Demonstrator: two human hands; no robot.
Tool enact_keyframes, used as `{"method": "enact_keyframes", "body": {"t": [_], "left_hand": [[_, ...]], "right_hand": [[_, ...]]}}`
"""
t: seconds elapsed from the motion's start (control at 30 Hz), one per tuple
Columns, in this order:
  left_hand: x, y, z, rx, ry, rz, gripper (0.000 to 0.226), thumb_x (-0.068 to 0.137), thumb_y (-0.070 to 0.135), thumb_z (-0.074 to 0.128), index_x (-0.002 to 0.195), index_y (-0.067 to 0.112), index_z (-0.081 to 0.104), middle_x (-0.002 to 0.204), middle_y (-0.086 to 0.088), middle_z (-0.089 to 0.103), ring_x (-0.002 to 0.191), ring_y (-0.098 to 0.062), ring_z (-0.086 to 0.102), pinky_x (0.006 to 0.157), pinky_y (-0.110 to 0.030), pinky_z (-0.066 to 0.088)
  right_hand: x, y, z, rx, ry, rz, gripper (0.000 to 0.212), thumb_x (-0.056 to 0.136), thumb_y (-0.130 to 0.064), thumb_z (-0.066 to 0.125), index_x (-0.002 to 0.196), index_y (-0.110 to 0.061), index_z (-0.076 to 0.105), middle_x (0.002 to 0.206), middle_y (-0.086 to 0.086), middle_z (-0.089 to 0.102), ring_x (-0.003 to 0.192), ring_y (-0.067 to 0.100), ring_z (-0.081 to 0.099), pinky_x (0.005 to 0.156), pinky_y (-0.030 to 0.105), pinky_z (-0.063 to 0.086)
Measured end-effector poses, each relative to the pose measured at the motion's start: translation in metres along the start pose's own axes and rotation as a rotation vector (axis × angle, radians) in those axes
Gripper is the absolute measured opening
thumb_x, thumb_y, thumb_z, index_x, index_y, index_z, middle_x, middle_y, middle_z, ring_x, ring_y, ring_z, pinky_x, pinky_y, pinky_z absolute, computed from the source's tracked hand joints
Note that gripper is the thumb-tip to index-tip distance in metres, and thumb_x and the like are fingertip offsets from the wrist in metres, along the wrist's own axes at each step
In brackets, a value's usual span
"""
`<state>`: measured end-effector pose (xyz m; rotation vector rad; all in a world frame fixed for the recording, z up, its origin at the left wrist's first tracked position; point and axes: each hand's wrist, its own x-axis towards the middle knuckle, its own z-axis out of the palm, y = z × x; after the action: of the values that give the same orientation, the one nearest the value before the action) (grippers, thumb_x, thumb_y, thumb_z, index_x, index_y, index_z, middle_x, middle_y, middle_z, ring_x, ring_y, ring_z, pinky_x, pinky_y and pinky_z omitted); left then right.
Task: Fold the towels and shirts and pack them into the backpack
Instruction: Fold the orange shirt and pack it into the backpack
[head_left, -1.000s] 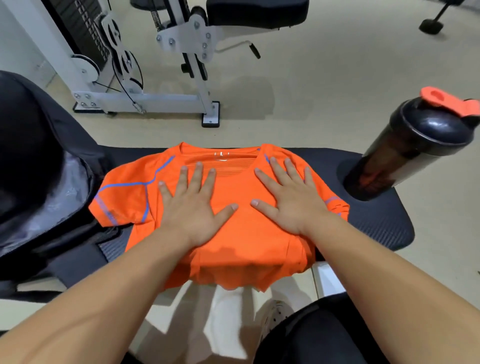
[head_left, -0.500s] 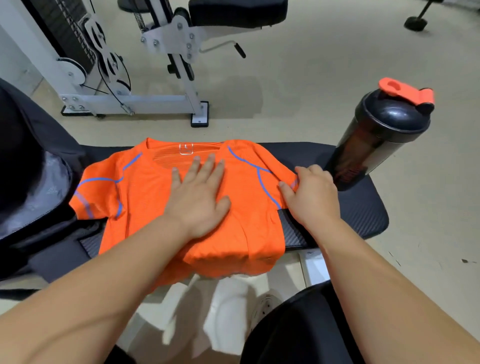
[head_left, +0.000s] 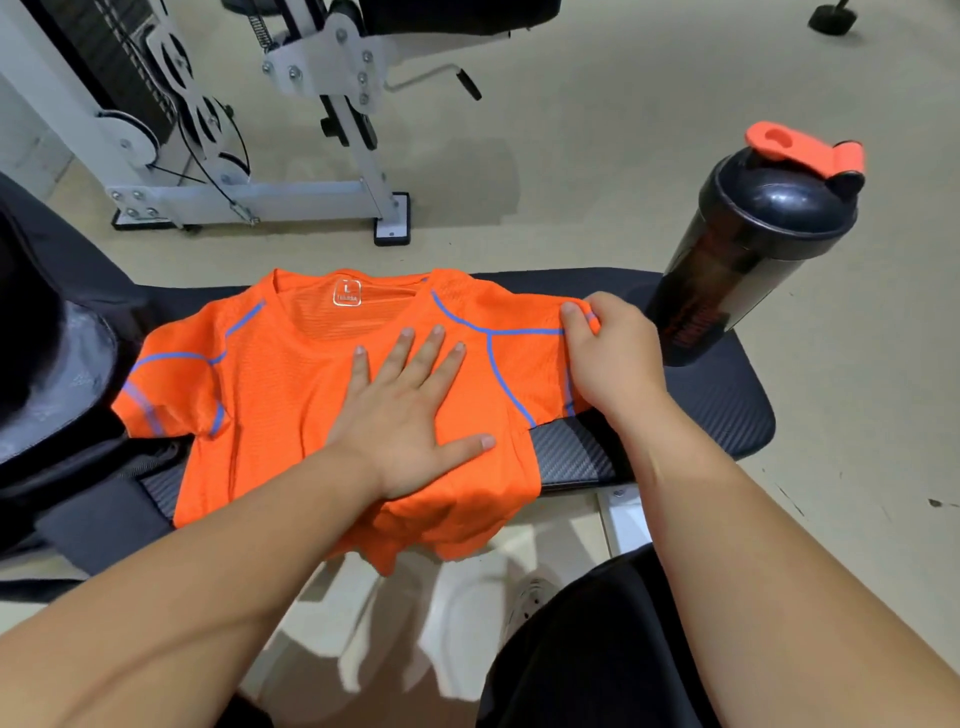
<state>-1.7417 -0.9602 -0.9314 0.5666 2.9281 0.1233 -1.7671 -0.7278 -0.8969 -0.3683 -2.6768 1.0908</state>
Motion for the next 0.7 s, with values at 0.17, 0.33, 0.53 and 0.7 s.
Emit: {"method": "enact_keyframes", "body": {"t": [0.17, 0.33, 0.53, 0.7], "left_hand": [[0.003, 0.004, -0.002, 0.008, -0.034, -0.021, 0.122, 0.062, 0.102, 0.02, 0.159, 0.035, -0.01, 0.166, 0.007, -0.022, 0.153, -0.023, -0.019, 0.118, -0.067, -0.005], [0.027, 0.022, -0.006, -0.044, -0.065, -0.056, 0.122, 0.062, 0.102, 0.021, 0.159, 0.033, -0.009, 0.166, 0.005, -0.022, 0.153, -0.026, -0.02, 0.116, -0.069, -0.006], [0.03, 0.019, -0.016, -0.085, -0.023, -0.06, 0.115, 0.07, 0.096, 0.026, 0.16, 0.031, -0.003, 0.169, 0.003, -0.01, 0.155, -0.027, -0.012, 0.118, -0.067, -0.002], [-0.016, -0.027, -0.014, -0.032, 0.104, -0.069, 0.11, 0.068, 0.096, 0.023, 0.16, 0.037, 0.009, 0.169, 0.0, 0.006, 0.155, -0.029, 0.0, 0.119, -0.067, 0.003]], "right_hand": [[0.017, -0.01, -0.004, -0.092, -0.06, -0.035, 0.028, 0.098, -0.029, 0.053, 0.085, -0.006, 0.061, 0.082, 0.003, 0.062, 0.08, 0.023, 0.052, 0.068, 0.034, 0.036], [0.041, -0.027, -0.008, -0.213, -0.065, -0.042, 0.024, 0.095, -0.024, 0.057, 0.074, -0.012, 0.053, 0.074, 0.002, 0.055, 0.075, 0.027, 0.047, 0.065, 0.031, 0.029], [0.035, -0.035, -0.014, -0.161, -0.114, 0.033, 0.017, 0.092, -0.023, 0.064, 0.077, -0.018, 0.058, 0.079, -0.003, 0.057, 0.079, 0.019, 0.051, 0.067, 0.023, 0.031], [0.027, -0.058, -0.009, 0.153, -0.153, 0.157, 0.037, 0.085, -0.018, 0.071, 0.056, -0.018, 0.047, 0.051, -0.003, 0.049, 0.049, 0.012, 0.047, 0.047, 0.025, 0.033]]}}
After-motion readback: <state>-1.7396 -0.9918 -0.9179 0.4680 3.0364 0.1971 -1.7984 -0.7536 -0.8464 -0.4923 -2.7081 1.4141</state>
